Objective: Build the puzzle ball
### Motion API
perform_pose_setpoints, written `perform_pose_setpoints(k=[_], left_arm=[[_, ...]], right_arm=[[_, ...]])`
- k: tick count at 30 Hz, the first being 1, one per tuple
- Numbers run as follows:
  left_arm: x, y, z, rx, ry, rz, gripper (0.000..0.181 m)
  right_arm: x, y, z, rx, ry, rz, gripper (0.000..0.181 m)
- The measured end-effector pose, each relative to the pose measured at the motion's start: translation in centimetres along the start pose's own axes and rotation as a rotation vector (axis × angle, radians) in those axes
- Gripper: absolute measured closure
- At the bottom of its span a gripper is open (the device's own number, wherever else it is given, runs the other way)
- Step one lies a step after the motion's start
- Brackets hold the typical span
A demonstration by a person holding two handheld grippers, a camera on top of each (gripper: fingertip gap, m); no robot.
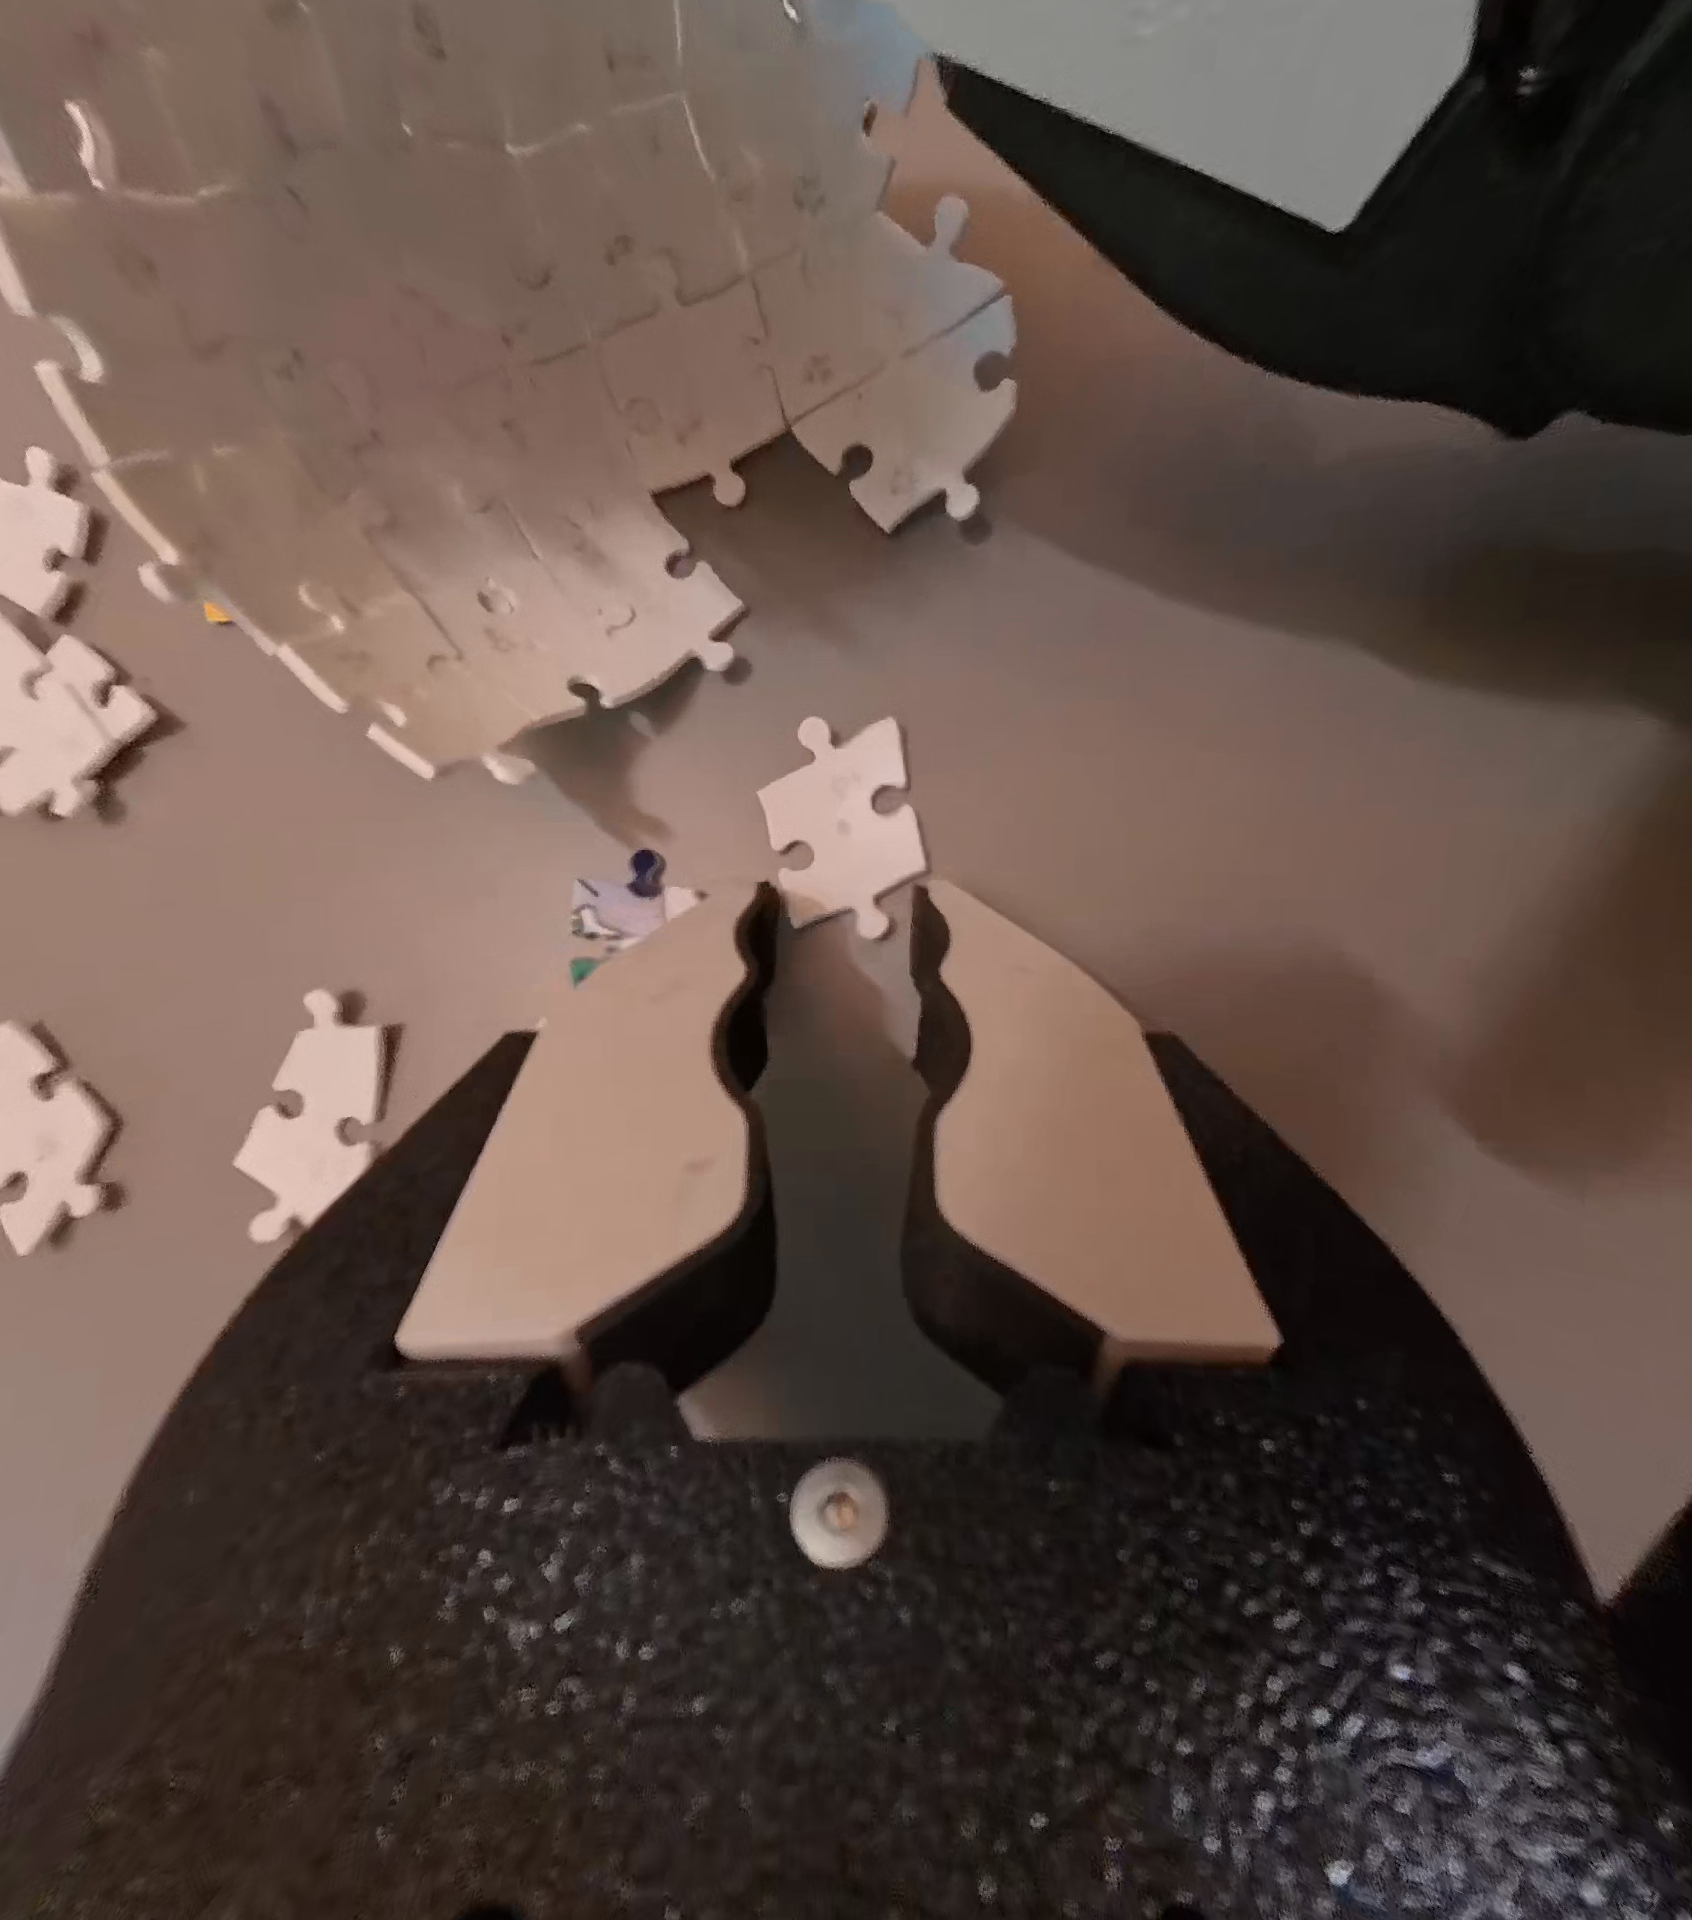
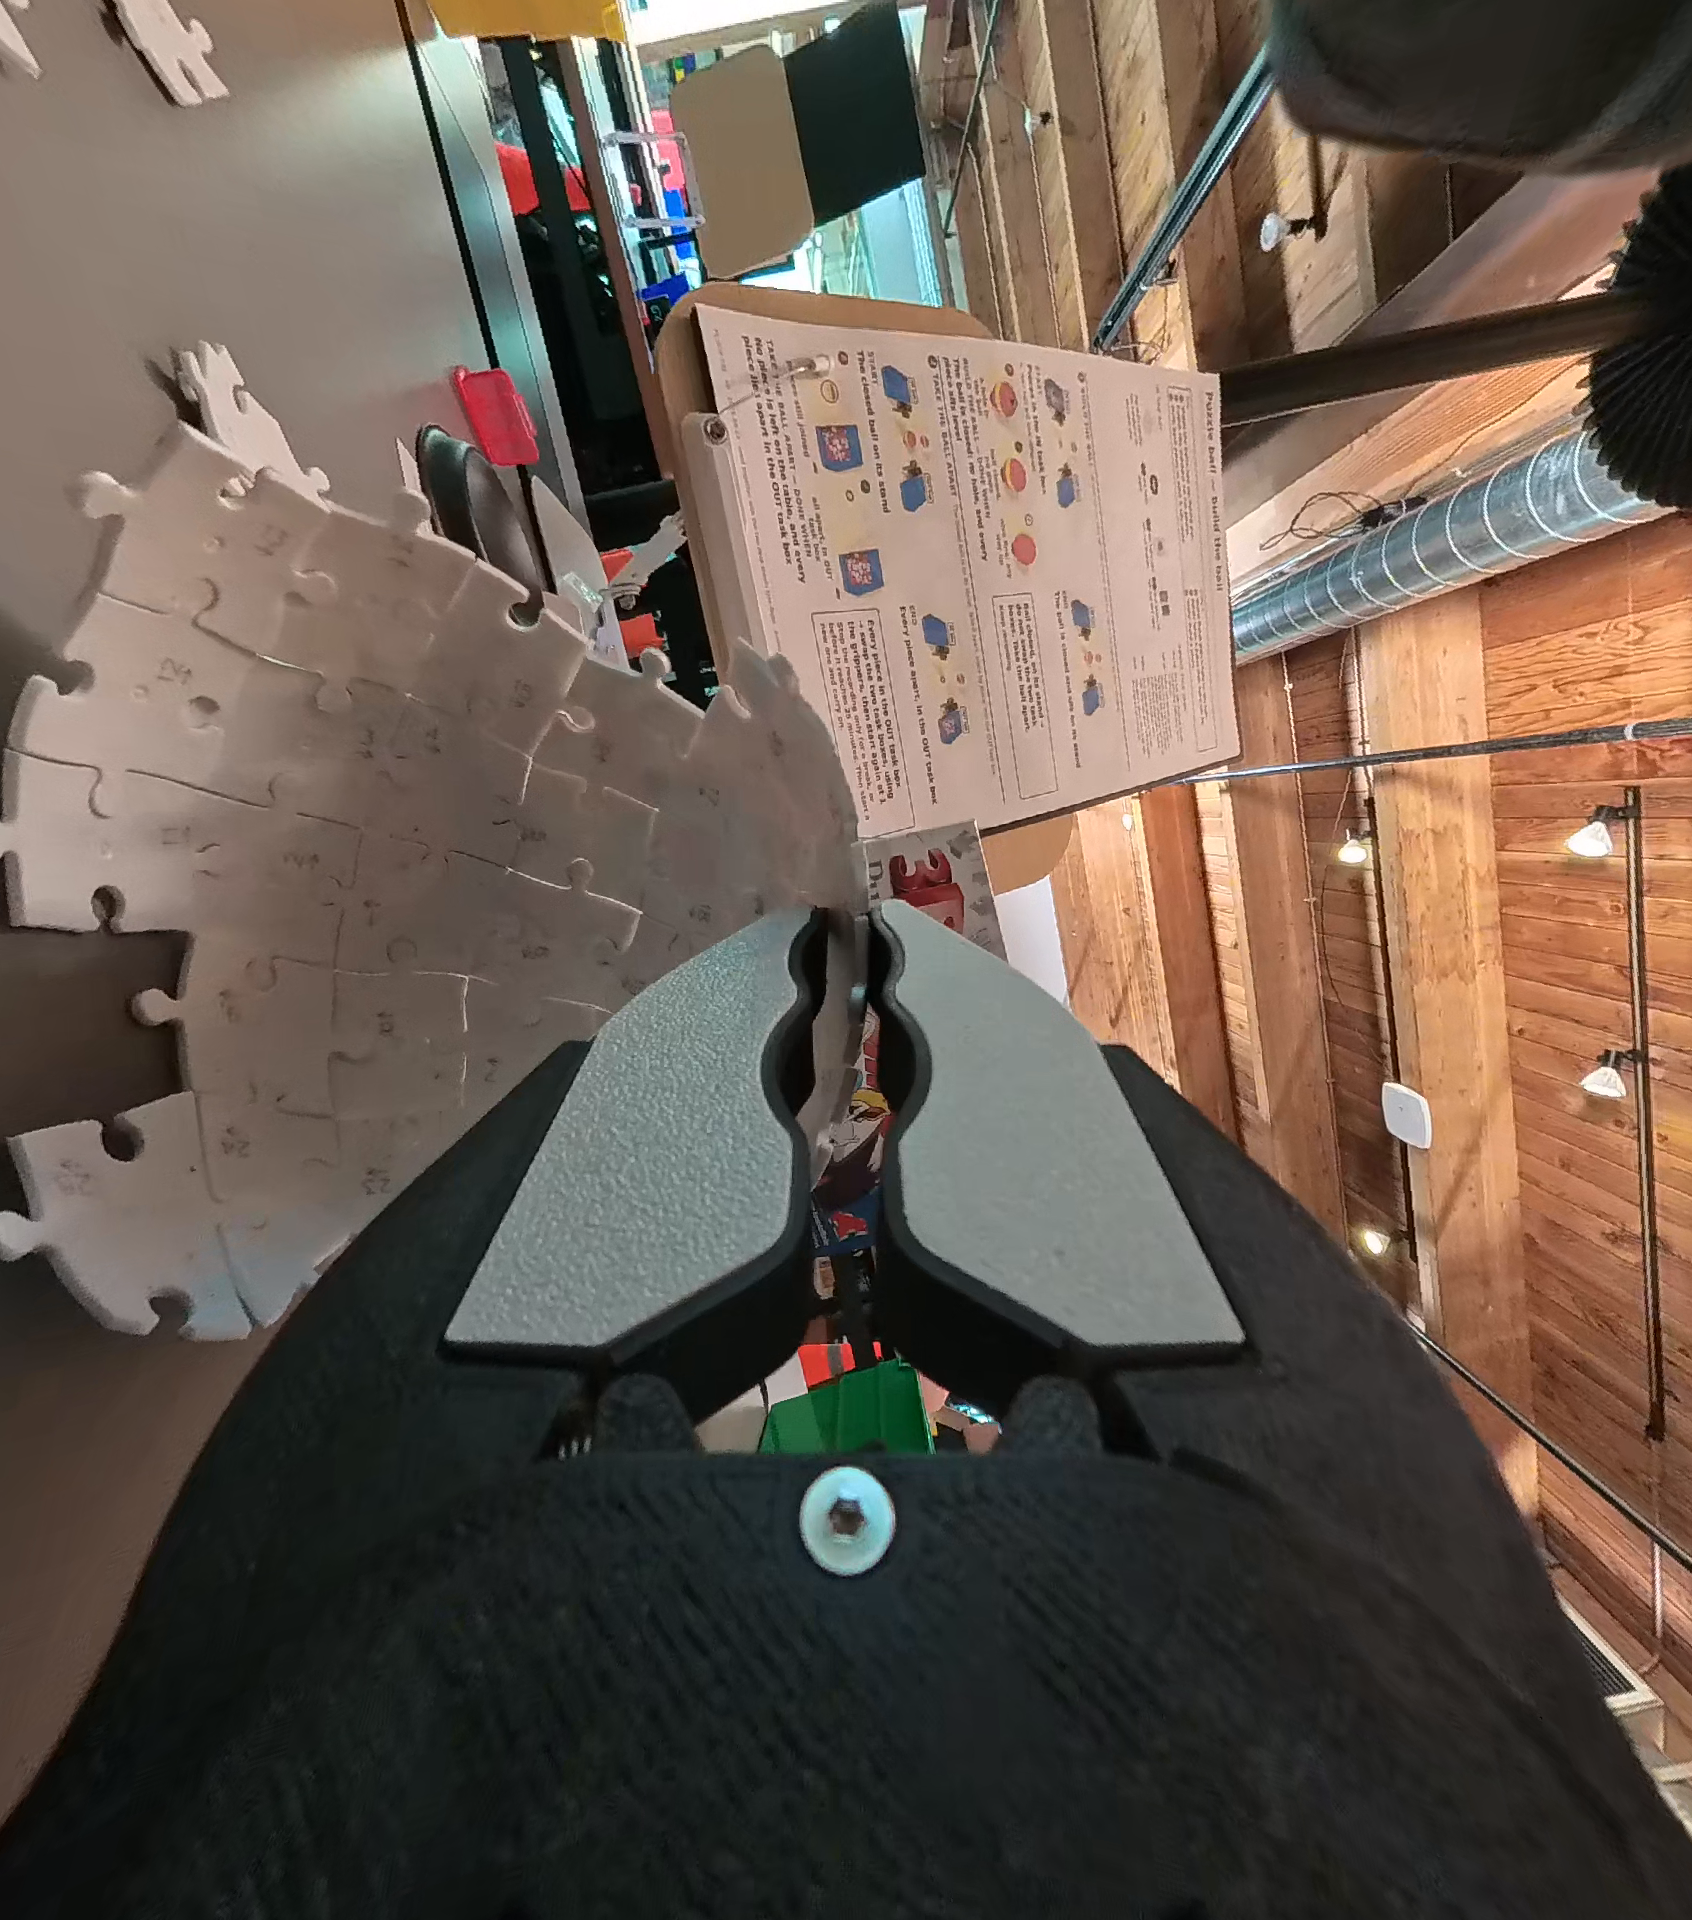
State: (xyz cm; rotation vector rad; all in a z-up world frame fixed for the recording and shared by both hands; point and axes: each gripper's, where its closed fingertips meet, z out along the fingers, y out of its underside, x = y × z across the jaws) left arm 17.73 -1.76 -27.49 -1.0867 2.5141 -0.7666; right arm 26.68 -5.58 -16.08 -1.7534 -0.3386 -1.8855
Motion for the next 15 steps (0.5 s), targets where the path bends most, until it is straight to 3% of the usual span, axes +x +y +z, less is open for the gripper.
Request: perform_pose_setpoints(k=[5,10,15], left_arm=[[2.4,-0.4,0.1,0.018,0.089,0.01,0.16],[0.2,-1.4,0.0,0.08,-0.014,-0.025,0.157],[0.1,-1.2,0.7,0.074,0.016,-0.089,0.16]], right_arm=[[0.0,0.2,-0.1,-0.006,0.004,0.013,0.175],[0.0,0.3,-0.1,-0.008,0.005,0.025,0.175],[0.0,0.3,-0.2,-0.007,0.007,0.03,0.175]])
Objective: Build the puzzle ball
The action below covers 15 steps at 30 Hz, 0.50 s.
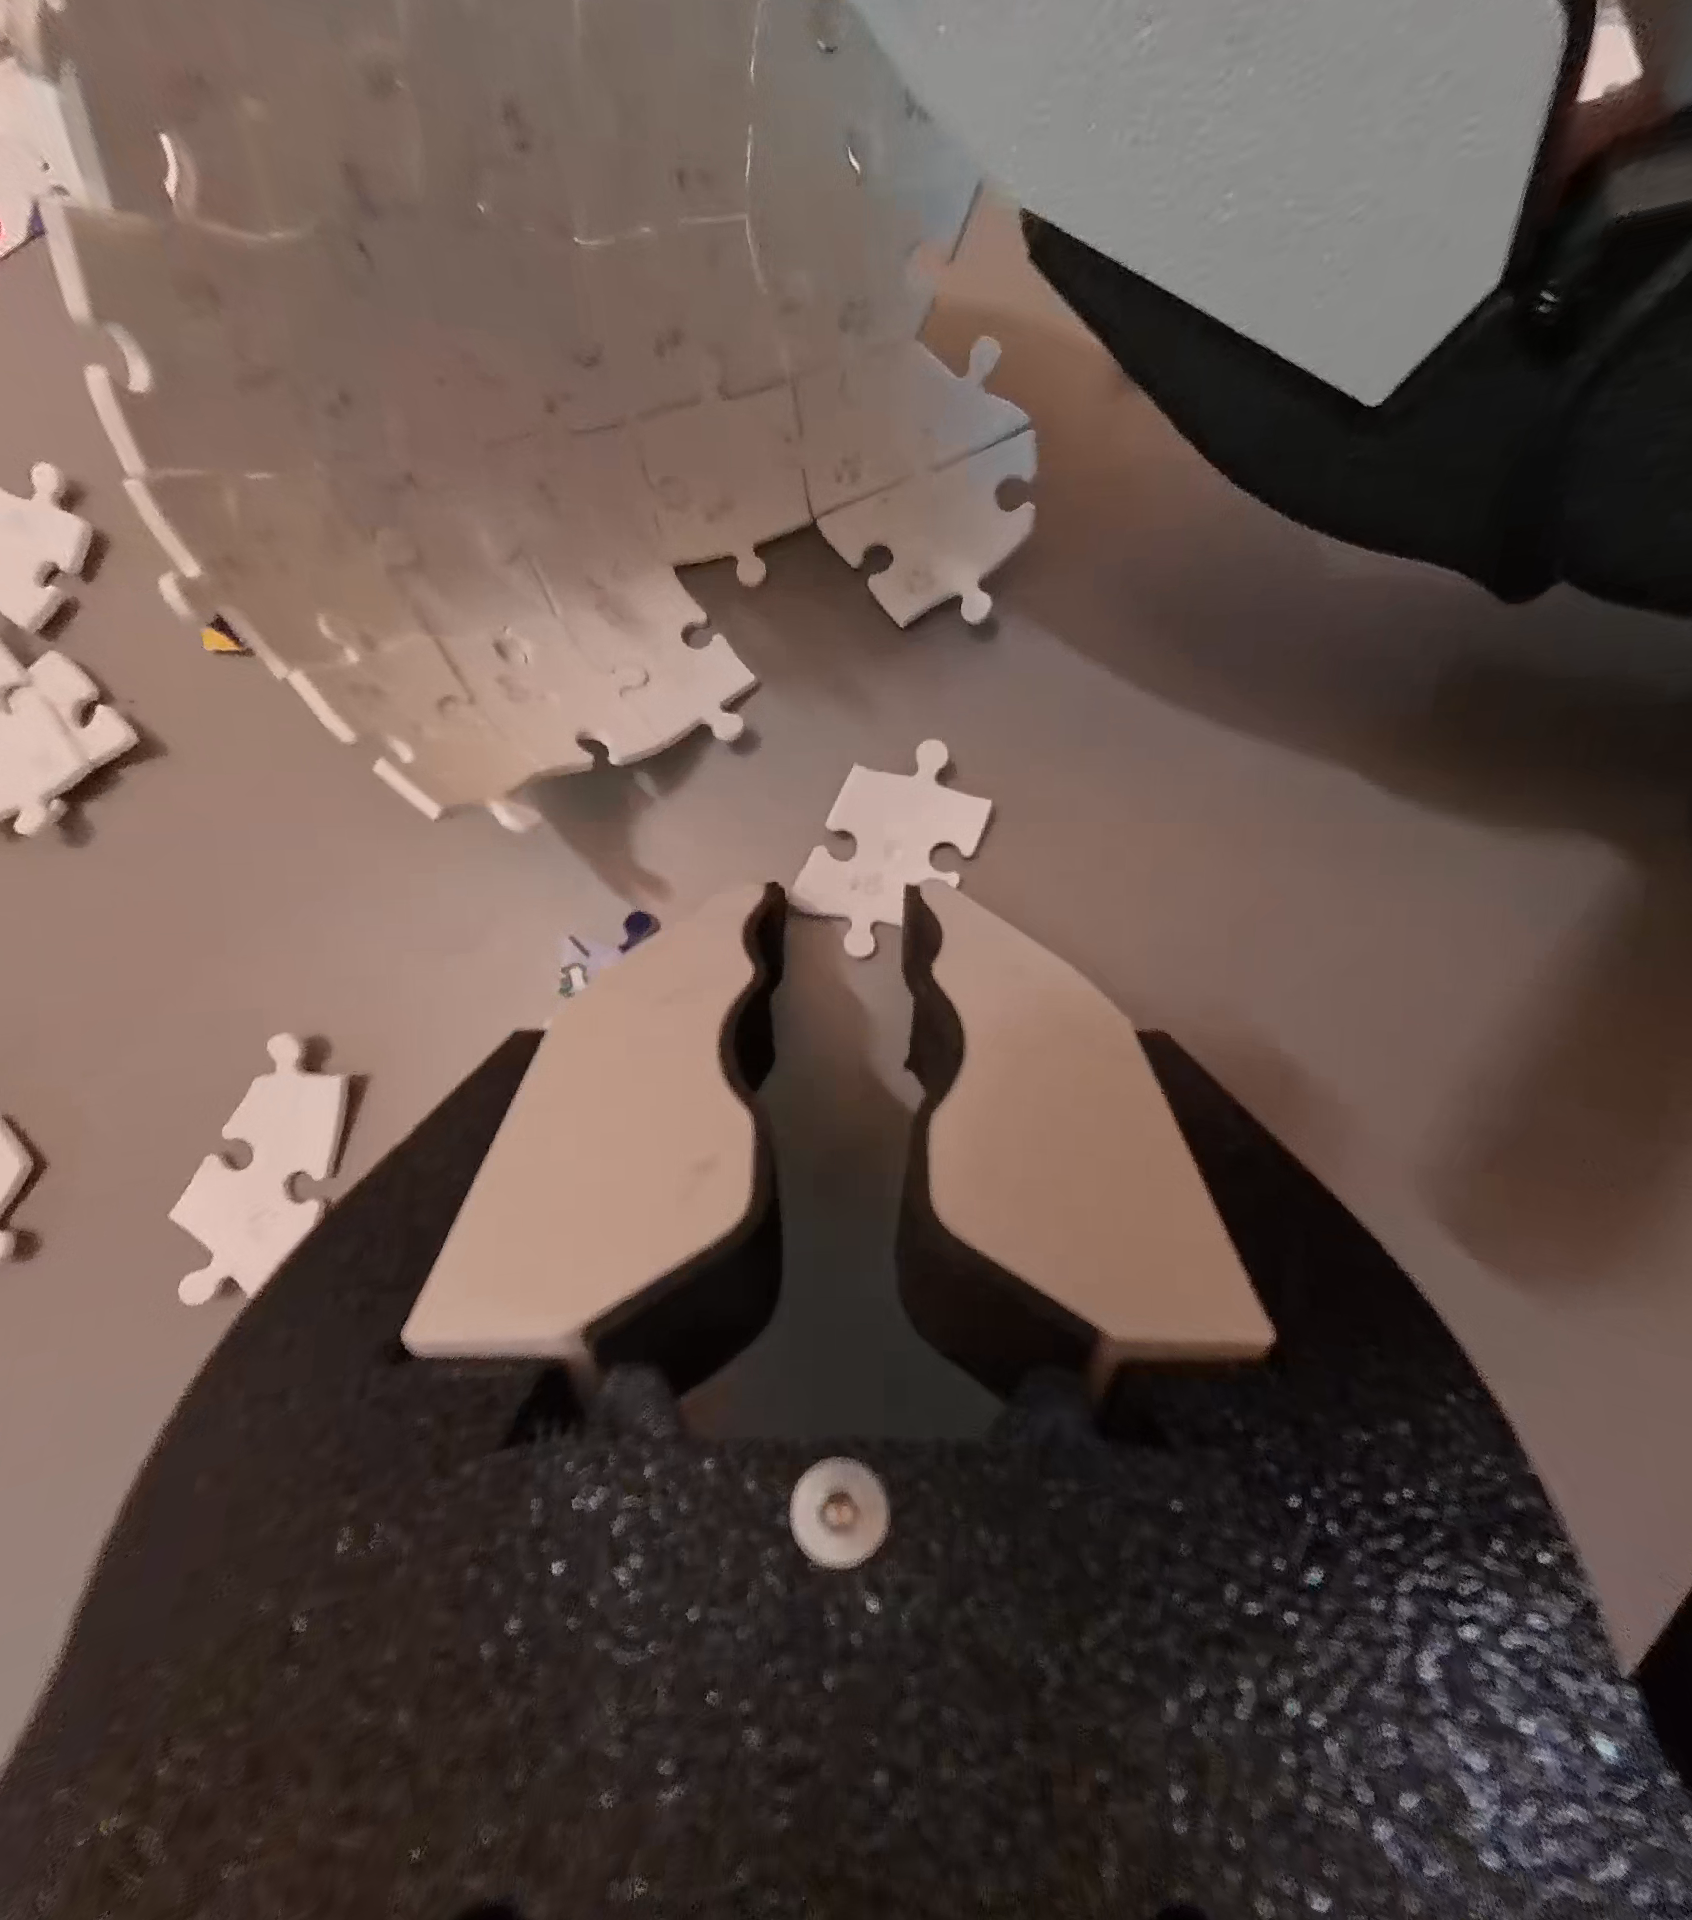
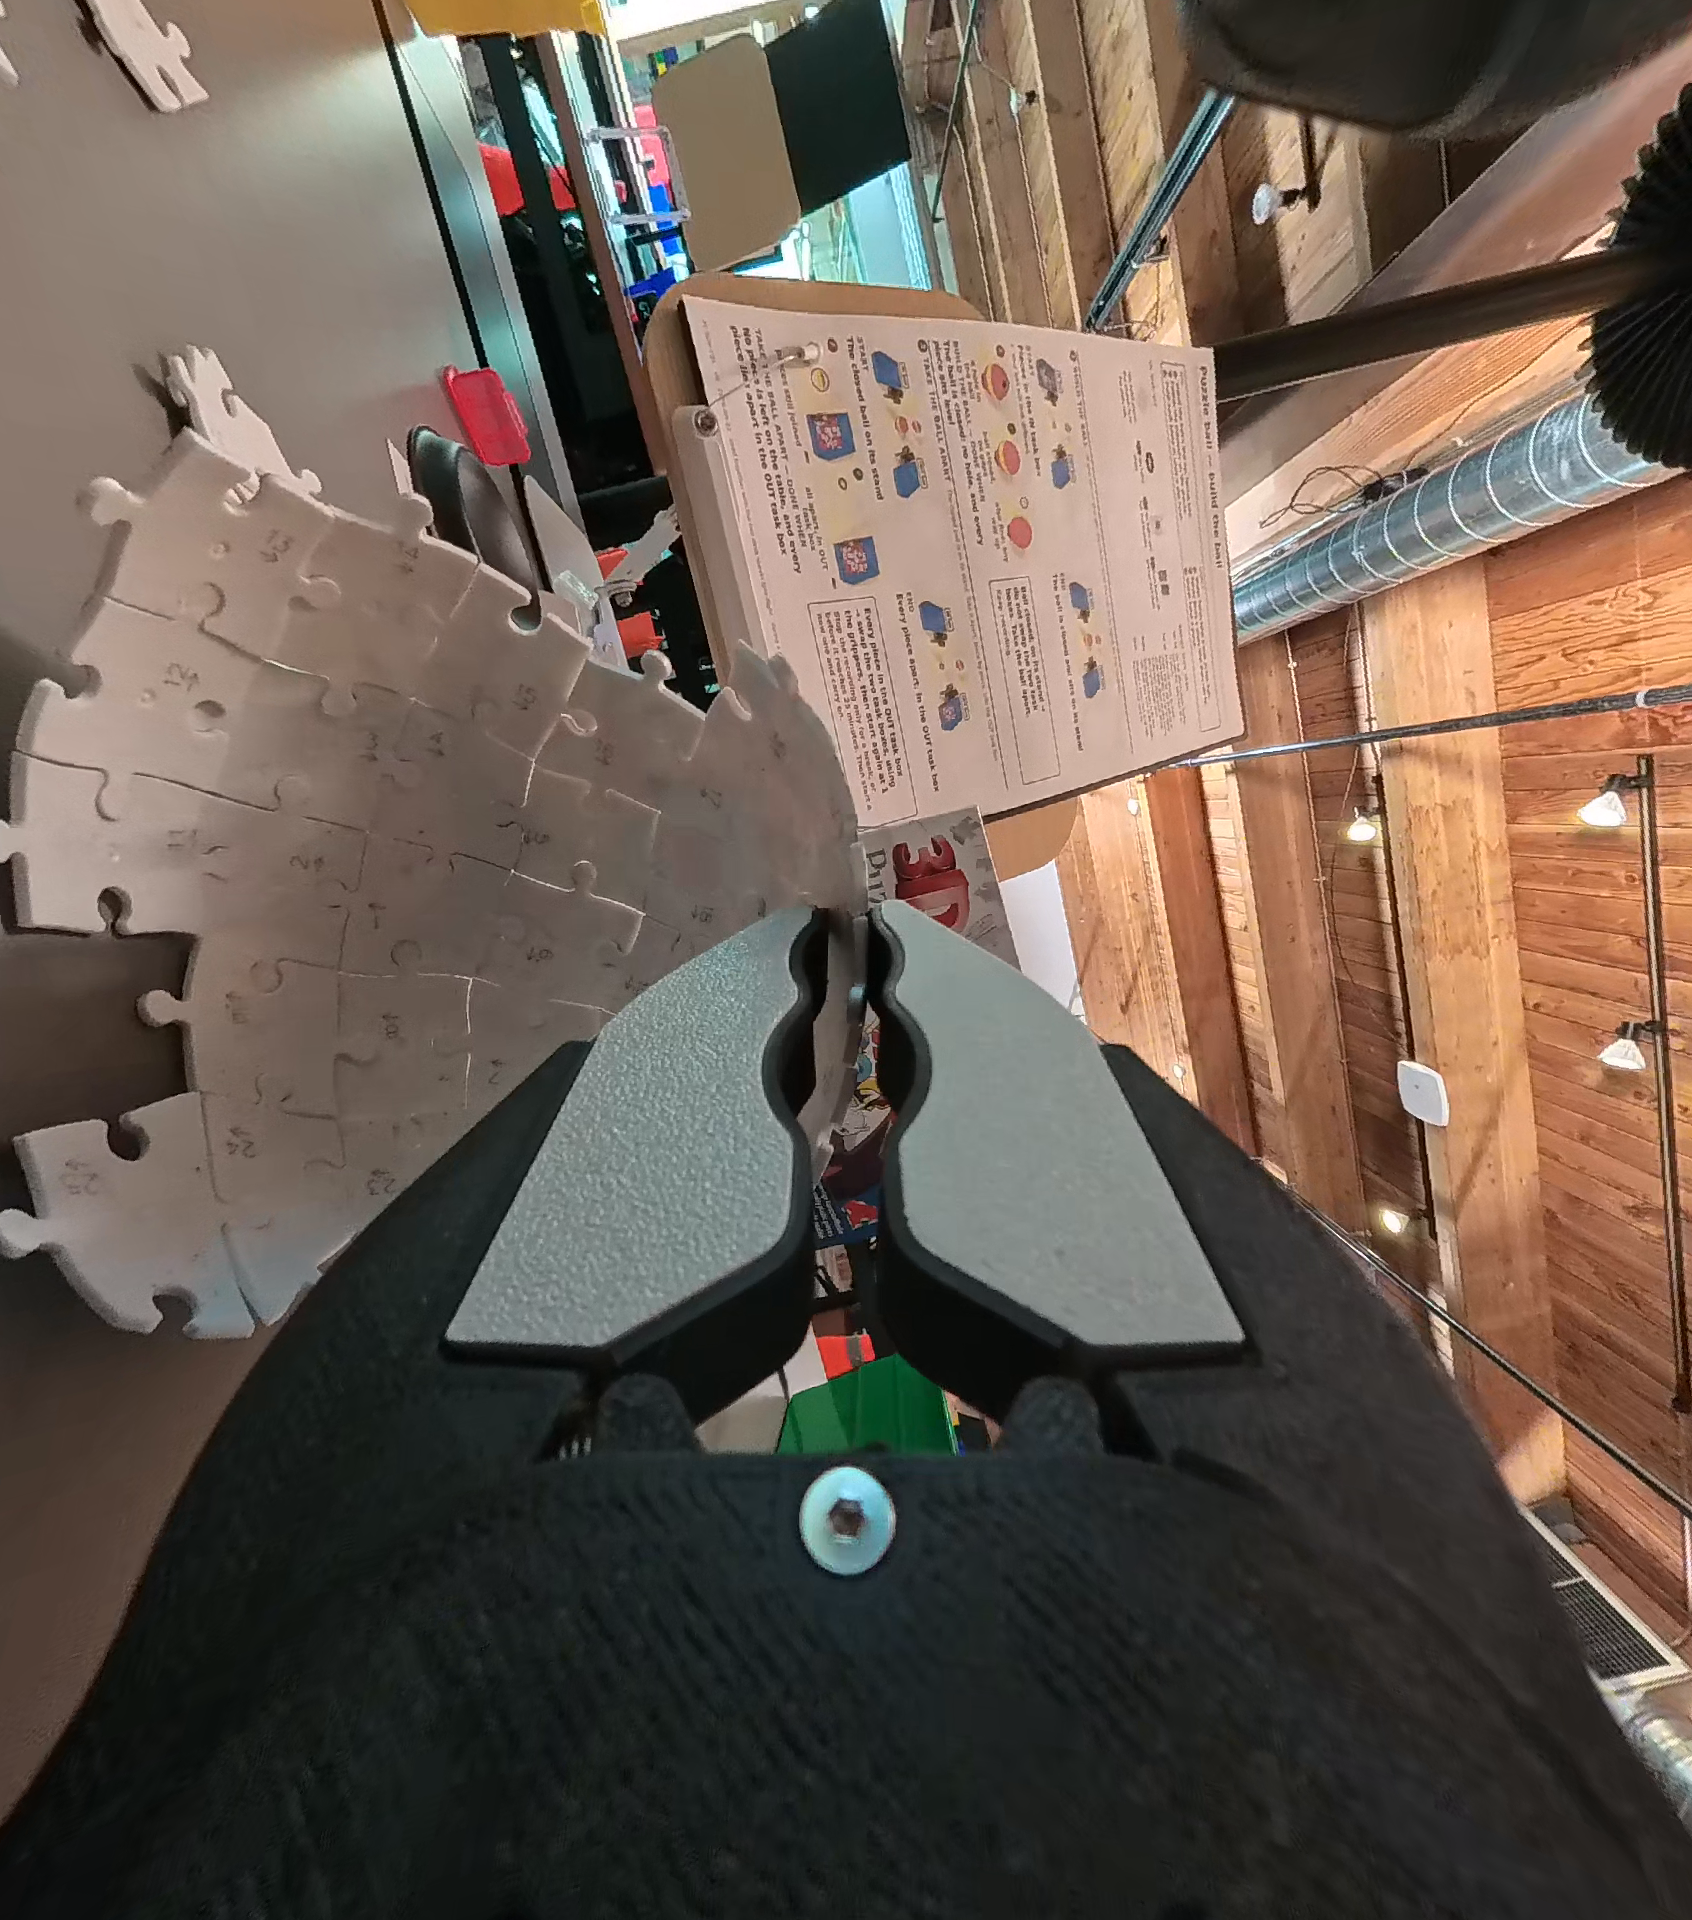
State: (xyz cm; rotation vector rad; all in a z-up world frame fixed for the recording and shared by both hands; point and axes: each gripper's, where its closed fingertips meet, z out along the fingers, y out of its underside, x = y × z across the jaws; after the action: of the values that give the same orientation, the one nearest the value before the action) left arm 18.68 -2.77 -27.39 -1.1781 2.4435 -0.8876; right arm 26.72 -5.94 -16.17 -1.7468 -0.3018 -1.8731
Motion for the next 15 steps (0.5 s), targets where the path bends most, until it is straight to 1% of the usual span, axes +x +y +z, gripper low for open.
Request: perform_pose_setpoints(k=[7,12,15], left_arm=[[-0.9,0.0,-0.3,-0.014,-0.067,0.025,0.159],[-0.1,-0.3,-1.2,-0.008,-0.049,-0.004,0.157],[0.3,0.2,-0.5,-0.049,-0.044,0.004,0.153]], right_arm=[[-0.1,0.2,0.0,-0.005,-0.001,0.009,0.175],[-0.1,0.3,0.0,-0.006,0.0,0.011,0.175],[0.0,0.3,0.0,-0.006,0.001,0.012,0.175]])
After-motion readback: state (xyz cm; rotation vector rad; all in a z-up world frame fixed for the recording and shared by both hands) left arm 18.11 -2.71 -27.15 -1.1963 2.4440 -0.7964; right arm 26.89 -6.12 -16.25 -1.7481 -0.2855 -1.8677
